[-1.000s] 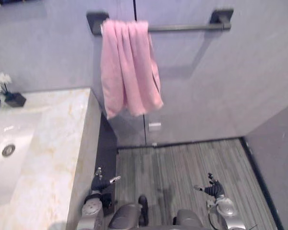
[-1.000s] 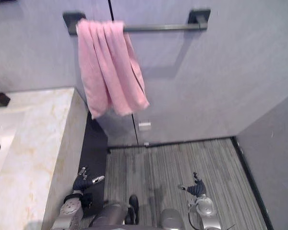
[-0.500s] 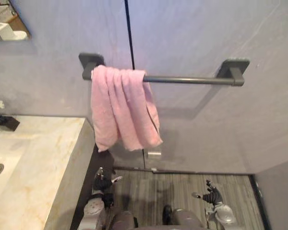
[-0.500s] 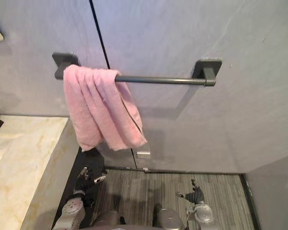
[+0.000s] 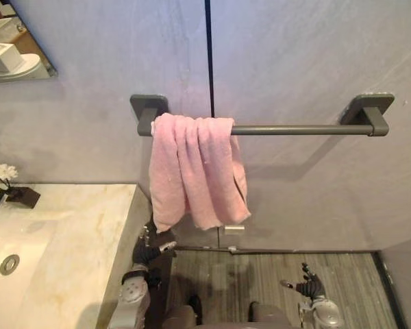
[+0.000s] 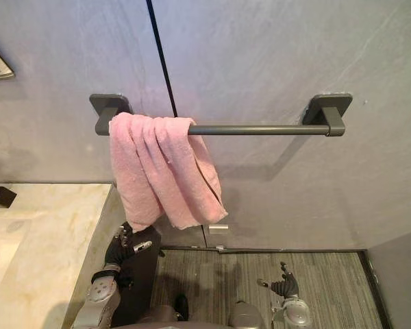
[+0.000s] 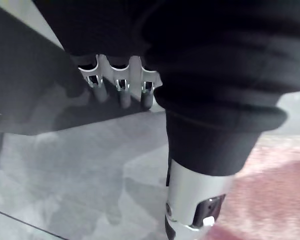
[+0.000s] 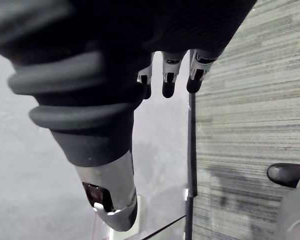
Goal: Organize washtable
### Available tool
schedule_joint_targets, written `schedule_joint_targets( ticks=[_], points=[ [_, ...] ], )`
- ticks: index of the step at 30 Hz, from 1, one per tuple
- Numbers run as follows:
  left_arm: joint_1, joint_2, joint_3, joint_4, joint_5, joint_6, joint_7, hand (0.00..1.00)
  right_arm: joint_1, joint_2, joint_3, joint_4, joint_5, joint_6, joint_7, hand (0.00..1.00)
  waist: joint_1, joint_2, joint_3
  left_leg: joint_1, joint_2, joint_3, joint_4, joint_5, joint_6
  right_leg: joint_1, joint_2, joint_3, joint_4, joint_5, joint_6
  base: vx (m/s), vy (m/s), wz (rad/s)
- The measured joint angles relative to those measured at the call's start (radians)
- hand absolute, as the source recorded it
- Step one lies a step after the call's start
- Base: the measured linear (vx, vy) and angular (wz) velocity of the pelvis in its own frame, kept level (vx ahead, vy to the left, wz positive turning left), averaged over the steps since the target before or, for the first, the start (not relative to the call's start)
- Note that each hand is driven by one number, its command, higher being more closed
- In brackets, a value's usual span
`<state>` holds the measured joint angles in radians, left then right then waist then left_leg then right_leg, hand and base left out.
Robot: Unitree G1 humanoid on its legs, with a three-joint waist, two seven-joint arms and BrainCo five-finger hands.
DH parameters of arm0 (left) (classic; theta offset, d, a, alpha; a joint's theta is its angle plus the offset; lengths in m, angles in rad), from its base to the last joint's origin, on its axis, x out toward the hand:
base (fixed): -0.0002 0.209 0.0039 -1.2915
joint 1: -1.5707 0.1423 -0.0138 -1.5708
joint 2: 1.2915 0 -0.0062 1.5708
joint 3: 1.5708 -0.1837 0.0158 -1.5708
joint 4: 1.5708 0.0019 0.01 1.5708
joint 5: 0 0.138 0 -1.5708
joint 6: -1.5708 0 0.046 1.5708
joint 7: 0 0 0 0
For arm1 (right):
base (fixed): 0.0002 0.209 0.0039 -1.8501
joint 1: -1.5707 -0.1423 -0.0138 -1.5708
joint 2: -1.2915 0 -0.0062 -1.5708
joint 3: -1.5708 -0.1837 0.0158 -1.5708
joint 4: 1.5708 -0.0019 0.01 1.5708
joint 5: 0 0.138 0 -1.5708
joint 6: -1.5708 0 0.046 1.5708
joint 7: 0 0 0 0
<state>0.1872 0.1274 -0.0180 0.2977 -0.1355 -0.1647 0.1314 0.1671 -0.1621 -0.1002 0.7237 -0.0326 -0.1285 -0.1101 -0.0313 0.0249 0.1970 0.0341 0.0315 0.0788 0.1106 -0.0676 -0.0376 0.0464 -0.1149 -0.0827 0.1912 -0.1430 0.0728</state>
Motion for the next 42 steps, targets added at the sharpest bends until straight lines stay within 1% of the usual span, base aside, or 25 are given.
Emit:
schedule_joint_targets(
  ticks=[2,4,7,13,14,17,21,23,25,29,34,35,37,39,42],
  points=[
    [0.014,0.003,0.000,-0.067,0.000,-0.005,0.000,0.00,0.001,0.000,0.000,-0.003,-0.001,-0.002,0.001,0.00,-0.004,-0.002,-0.008,0.007,-0.002,-0.001,-0.012,0.002,0.002,0.005,-0.001,-0.001,-0.019,0.004,0.002,0.05,0.012,0.03],
    [0.032,0.003,-0.001,-0.135,0.000,-0.022,-0.002,0.00,0.010,0.000,0.000,-0.003,-0.009,-0.003,0.002,0.00,-0.005,-0.005,-0.028,0.019,-0.006,-0.006,-0.036,0.009,0.005,0.024,0.000,-0.007,-0.041,0.009,0.003,0.09,-0.003,0.06],
    [0.027,0.008,-0.011,-0.159,-0.001,-0.036,-0.015,0.00,0.014,0.001,0.000,-0.003,-0.014,-0.003,0.005,0.00,-0.008,-0.005,-0.031,0.037,-0.007,-0.015,-0.046,0.010,0.003,0.055,0.001,-0.025,-0.070,0.016,0.001,0.06,-0.007,0.11],
    [-0.011,0.050,-0.107,-0.181,0.013,-0.040,-0.041,0.00,0.001,-0.002,0.003,-0.003,-0.019,-0.003,0.008,0.00,-0.009,-0.004,-0.036,0.056,0.000,-0.020,-0.077,0.029,0.003,0.074,0.010,-0.026,-0.095,0.034,-0.007,0.00,-0.008,0.01],
    [-0.022,0.052,-0.121,-0.181,0.031,-0.040,-0.041,1.00,-0.003,-0.003,0.008,-0.003,-0.019,-0.003,0.008,0.00,-0.011,-0.004,-0.036,0.061,0.001,-0.020,-0.080,0.032,0.001,0.076,0.012,-0.025,-0.101,0.040,-0.010,-0.07,-0.012,-0.04],
    [-0.055,0.057,-0.153,-0.164,0.072,-0.039,-0.040,1.00,-0.012,-0.006,0.043,-0.003,-0.020,-0.003,0.013,0.00,-0.014,-0.006,-0.037,0.081,0.002,-0.016,-0.113,0.056,0.001,0.090,0.017,-0.024,-0.130,0.064,-0.010,-0.10,-0.014,-0.07],
    [-0.088,0.061,-0.171,-0.118,0.096,-0.039,-0.039,1.00,-0.022,-0.005,0.067,-0.006,-0.039,-0.002,0.022,0.00,-0.024,-0.006,-0.038,0.087,0.003,-0.006,-0.142,0.078,0.004,0.087,0.020,-0.013,-0.154,0.092,-0.005,-0.14,-0.003,-0.10],
    [-0.097,0.064,-0.172,-0.097,0.110,-0.039,-0.036,1.00,-0.020,-0.004,0.075,-0.042,-0.040,0.000,0.024,0.00,-0.030,-0.007,-0.037,0.088,0.004,0.004,-0.153,0.086,0.002,0.084,0.022,0.002,-0.170,0.108,-0.003,-0.11,0.012,-0.15],
    [-0.100,0.076,-0.172,-0.092,0.120,-0.038,-0.023,1.00,-0.020,-0.005,0.087,-0.132,-0.040,-0.002,0.023,0.00,-0.043,-0.010,-0.040,0.087,0.003,0.012,-0.172,0.094,-0.002,0.070,0.022,0.013,-0.181,0.115,-0.002,-0.11,0.014,-0.18],
    [-0.103,0.084,-0.170,-0.093,0.141,-0.038,-0.013,1.00,-0.008,-0.008,0.112,-0.281,-0.039,-0.007,0.025,0.00,-0.040,-0.024,-0.048,0.087,0.004,0.018,-0.180,0.098,-0.002,0.068,0.026,0.027,-0.198,0.126,-0.001,-0.05,0.003,-0.10],
    [-0.103,0.095,-0.168,-0.107,0.148,-0.039,0.003,1.00,-0.014,-0.039,0.160,-0.453,-0.038,-0.029,0.035,0.00,-0.039,-0.028,-0.052,0.084,0.003,0.023,-0.181,0.099,-0.003,0.070,0.026,0.032,-0.213,0.142,0.003,0.02,0.003,-0.05],
    [-0.102,0.101,-0.169,-0.117,0.148,-0.039,0.003,1.00,-0.026,-0.050,0.174,-0.485,-0.037,-0.048,0.049,0.00,-0.038,-0.028,-0.052,0.084,0.003,0.023,-0.181,0.102,0.003,0.070,0.026,0.032,-0.214,0.143,0.003,0.04,-0.002,-0.02],
    [-0.102,0.106,-0.169,-0.131,0.148,-0.039,0.003,1.00,-0.046,-0.061,0.196,-0.499,-0.037,-0.060,0.055,0.00,-0.037,-0.029,-0.052,0.085,0.002,0.022,-0.180,0.103,0.003,0.071,0.026,0.032,-0.214,0.144,0.003,0.05,-0.004,0.00],
    [-0.102,0.110,-0.169,-0.148,0.148,-0.040,0.003,1.00,-0.067,-0.065,0.212,-0.515,-0.037,-0.062,0.068,0.00,-0.035,-0.029,-0.053,0.085,0.003,0.023,-0.180,0.103,0.003,0.071,0.026,0.034,-0.216,0.144,0.003,0.05,-0.006,-0.01],
    [-0.102,0.109,-0.178,-0.152,0.148,-0.041,0.002,1.00,-0.104,-0.091,0.273,-0.516,-0.037,-0.063,0.076,0.00,-0.029,-0.030,-0.057,0.083,0.002,0.022,-0.181,0.103,0.003,0.073,0.026,0.039,-0.221,0.144,0.003,0.01,-0.002,-0.01]
  ],
)
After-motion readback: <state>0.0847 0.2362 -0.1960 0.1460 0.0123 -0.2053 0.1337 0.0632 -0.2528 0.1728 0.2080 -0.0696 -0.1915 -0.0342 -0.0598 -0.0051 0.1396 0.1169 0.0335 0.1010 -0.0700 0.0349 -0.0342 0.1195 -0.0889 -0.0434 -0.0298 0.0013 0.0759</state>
